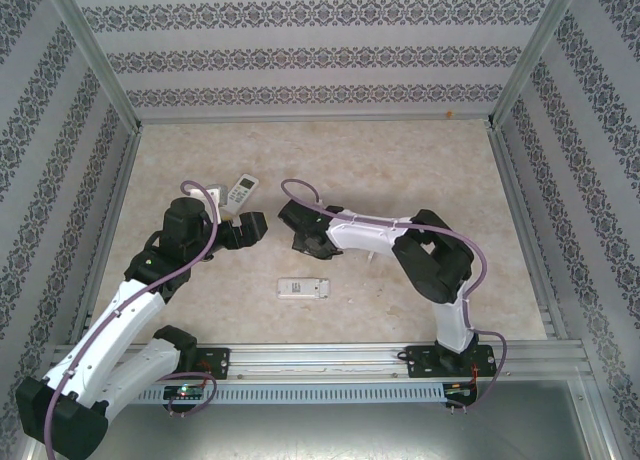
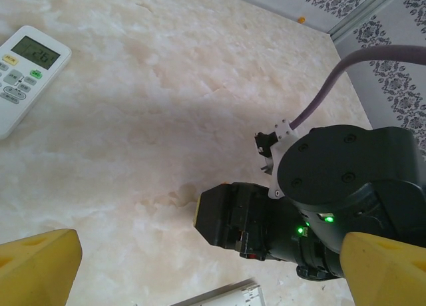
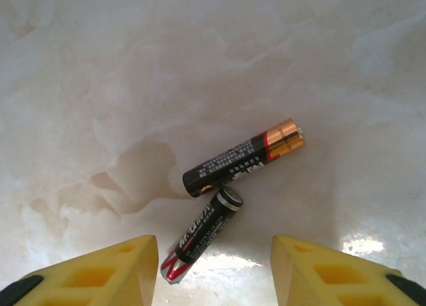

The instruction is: Load the batteries into the remote control

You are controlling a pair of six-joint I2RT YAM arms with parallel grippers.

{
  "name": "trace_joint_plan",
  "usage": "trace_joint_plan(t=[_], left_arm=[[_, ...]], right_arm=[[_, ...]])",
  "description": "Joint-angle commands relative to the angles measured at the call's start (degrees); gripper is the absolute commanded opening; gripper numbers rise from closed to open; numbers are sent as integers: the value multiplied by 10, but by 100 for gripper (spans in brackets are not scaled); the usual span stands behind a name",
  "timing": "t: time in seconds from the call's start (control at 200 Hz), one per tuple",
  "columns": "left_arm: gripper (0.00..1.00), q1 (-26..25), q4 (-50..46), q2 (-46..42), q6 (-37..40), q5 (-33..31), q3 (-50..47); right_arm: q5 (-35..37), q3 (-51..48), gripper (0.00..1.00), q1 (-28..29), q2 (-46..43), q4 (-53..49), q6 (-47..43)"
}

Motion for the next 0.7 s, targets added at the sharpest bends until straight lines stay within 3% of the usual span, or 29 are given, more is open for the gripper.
trace_joint_plan(t=[0.0, 0.19, 0.355, 0.565, 0.694], left_arm=[[100, 7, 24, -3, 13, 4, -11], [100, 7, 24, -4, 14, 4, -12], [100, 7, 31, -2, 7, 11, -16], [100, 7, 42, 4, 0, 24, -24], [100, 7, 35, 7, 5, 41, -30]], right_arm=[[13, 14, 43, 3, 23, -29, 12], [1, 16, 27, 4, 33, -29, 3], [-6, -7, 22, 6, 2, -29, -6], [-32, -85, 13, 14, -127, 10, -76], [-53, -154, 10, 36, -230, 6, -70]])
